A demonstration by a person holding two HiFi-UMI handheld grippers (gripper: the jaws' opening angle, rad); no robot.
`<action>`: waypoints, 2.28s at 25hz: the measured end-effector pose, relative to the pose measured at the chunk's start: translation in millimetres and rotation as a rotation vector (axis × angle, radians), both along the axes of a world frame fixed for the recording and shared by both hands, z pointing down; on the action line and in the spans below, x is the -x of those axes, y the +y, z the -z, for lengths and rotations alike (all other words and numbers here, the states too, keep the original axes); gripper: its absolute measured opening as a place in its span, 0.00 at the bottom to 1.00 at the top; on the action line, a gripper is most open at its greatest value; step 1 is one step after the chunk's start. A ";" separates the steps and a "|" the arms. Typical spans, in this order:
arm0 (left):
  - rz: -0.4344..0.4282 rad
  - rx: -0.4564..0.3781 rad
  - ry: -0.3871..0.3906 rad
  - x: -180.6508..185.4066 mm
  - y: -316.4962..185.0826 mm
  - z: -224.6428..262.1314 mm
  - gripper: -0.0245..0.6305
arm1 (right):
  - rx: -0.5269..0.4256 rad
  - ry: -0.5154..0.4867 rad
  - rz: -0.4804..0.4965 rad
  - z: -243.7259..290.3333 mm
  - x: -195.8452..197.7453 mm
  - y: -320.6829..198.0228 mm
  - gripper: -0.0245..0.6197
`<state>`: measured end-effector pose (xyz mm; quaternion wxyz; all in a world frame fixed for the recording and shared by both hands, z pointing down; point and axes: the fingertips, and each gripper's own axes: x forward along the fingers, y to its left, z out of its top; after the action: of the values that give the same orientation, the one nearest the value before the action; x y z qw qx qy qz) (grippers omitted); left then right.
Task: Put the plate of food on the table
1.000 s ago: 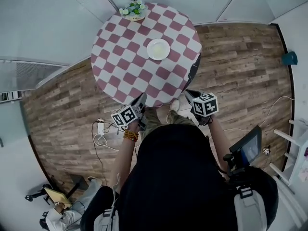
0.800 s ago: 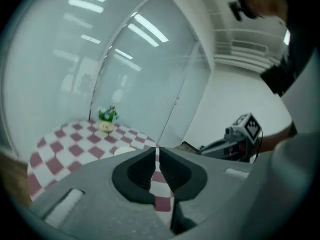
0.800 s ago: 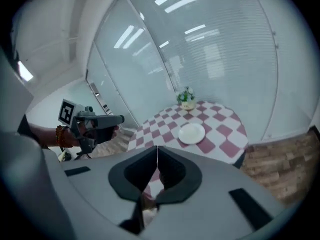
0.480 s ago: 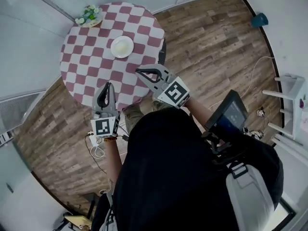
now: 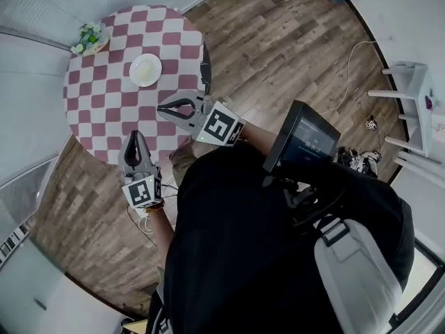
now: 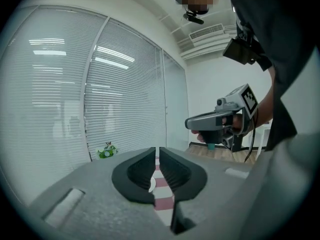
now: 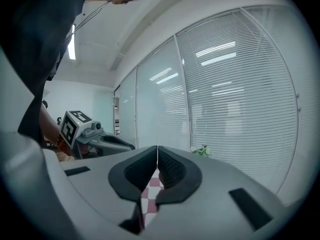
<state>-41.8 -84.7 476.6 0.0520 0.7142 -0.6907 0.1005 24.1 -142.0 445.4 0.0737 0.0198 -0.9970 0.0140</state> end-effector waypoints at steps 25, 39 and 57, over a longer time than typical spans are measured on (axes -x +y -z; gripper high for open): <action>-0.041 0.125 -0.055 -19.2 2.9 -68.9 0.08 | -0.040 0.066 -0.008 -54.2 -6.4 11.5 0.05; -0.056 0.207 -0.089 -27.2 9.3 -117.0 0.08 | -0.019 0.157 -0.019 -101.3 -13.3 10.9 0.05; -0.070 0.297 -0.083 -32.1 22.1 -152.1 0.08 | 0.008 0.244 -0.032 -136.3 -16.6 10.5 0.05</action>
<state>-9.7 -62.6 628.7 0.1251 0.7177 -0.6443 0.2328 40.7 -131.5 581.7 0.1946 0.0367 -0.9801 0.0165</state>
